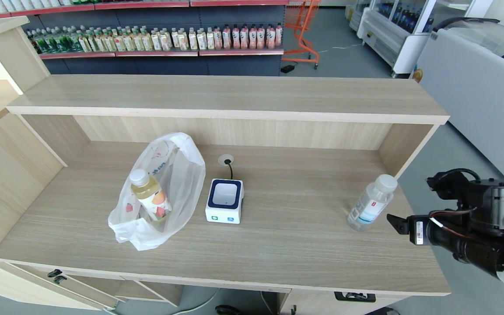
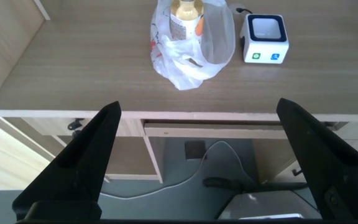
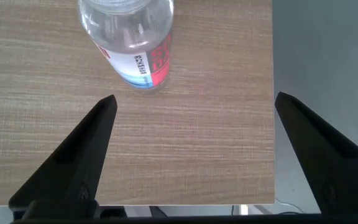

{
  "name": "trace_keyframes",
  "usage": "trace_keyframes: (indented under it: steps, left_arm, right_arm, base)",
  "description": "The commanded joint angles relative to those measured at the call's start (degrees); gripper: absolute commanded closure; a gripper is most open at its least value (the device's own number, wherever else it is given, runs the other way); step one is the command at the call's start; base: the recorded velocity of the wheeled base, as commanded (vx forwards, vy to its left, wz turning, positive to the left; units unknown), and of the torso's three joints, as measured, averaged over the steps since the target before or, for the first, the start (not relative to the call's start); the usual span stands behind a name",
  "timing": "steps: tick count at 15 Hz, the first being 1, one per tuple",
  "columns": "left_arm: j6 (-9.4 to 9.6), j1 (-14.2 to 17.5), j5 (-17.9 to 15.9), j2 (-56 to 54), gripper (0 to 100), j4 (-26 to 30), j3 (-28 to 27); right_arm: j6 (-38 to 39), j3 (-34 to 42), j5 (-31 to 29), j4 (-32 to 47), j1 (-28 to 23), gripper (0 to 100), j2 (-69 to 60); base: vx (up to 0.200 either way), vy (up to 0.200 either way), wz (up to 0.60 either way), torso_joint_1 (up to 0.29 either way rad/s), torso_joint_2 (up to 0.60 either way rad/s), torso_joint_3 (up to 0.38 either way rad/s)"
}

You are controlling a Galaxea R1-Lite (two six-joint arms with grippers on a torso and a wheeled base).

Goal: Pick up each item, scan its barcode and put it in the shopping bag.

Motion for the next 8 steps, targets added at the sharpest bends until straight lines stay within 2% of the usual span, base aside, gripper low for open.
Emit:
trace_keyframes:
  steps: [1,8]
  left_arm:
    - [0.02,0.0,0.0,0.0,0,0.0,0.0]
    - [0.02,0.0,0.0,0.0,0,0.0,0.0]
  right_arm:
    - [0.0,0.5,1.5,-4.8,0.6,0,6.9]
    - [-1.9,0.0,1.9,-23.2,4.0,0,17.8]
  base:
    - [0.000,0.000,0.00,0.000,0.00,0.000]
    - [0.000,0.000,0.00,0.000,0.00,0.000]
